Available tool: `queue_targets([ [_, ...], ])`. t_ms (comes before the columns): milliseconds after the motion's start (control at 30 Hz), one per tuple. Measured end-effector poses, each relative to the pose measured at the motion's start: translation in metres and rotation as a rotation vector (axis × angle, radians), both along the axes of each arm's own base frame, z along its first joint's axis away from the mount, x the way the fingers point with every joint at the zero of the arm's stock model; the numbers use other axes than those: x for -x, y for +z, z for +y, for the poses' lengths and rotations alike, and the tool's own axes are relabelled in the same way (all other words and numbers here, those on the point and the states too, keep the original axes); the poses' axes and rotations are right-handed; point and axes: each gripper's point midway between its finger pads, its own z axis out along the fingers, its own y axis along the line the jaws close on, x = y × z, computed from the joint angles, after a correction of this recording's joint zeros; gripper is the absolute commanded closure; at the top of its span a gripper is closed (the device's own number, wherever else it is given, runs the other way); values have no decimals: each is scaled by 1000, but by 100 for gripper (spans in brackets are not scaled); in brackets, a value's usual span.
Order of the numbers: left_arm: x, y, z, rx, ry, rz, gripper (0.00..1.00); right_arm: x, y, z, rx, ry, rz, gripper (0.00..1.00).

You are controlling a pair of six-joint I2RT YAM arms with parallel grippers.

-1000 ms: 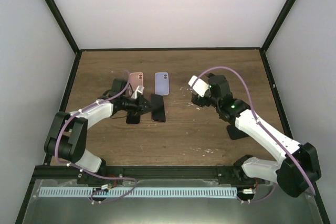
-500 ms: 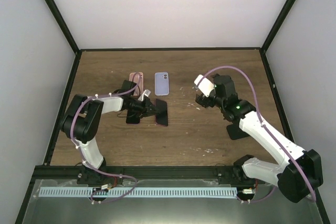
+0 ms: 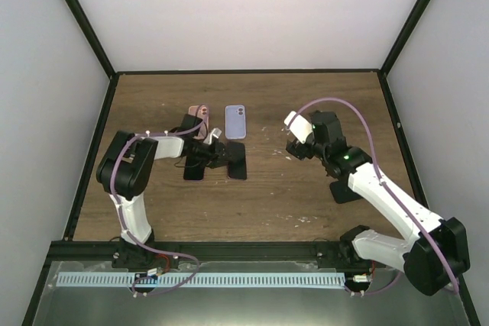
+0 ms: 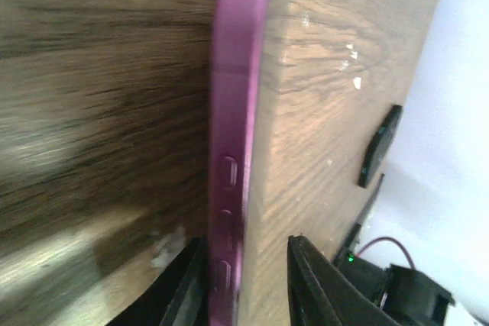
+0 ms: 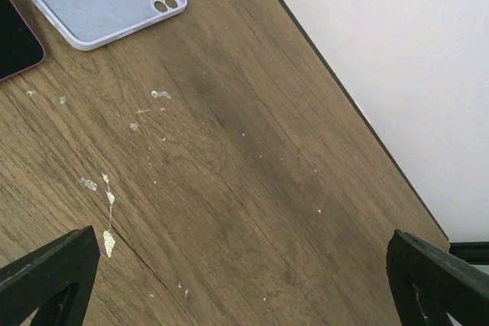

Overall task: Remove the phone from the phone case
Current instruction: Place the phone at the center of the board, then move the phone to the center of the board.

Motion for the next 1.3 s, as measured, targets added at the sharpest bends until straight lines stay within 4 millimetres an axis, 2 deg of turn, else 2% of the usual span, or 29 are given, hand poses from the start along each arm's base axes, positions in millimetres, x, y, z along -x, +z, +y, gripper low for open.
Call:
queue_targets([
  [167,4,-9,6,-52,18,31,34,-1,-7,-2,-2,-13,21,0],
  [333,3,1,6,-61,19,-5,10,-4,-16,-4,-15,-35,51,0],
  [433,3,7,9,-83,22,-33,2,-4,-21,-5,-24,-42,78,0],
  [700,5,15,30,-230,40,-94,0,-11,-21,-17,-89,-81,141,0],
  [833,-7,35,40,-315,33,-184,0,-14,-19,-21,-135,-94,168,0],
  [1033,-20,81,59,-356,27,-334,0,-13,-34,-29,-206,-111,277,0],
  [1167,-25,104,87,-365,80,-392,0,-15,-37,-38,-250,-131,333,0],
  [1300,-39,124,129,-380,150,-438,0,-12,-37,-47,-283,-144,382,0],
])
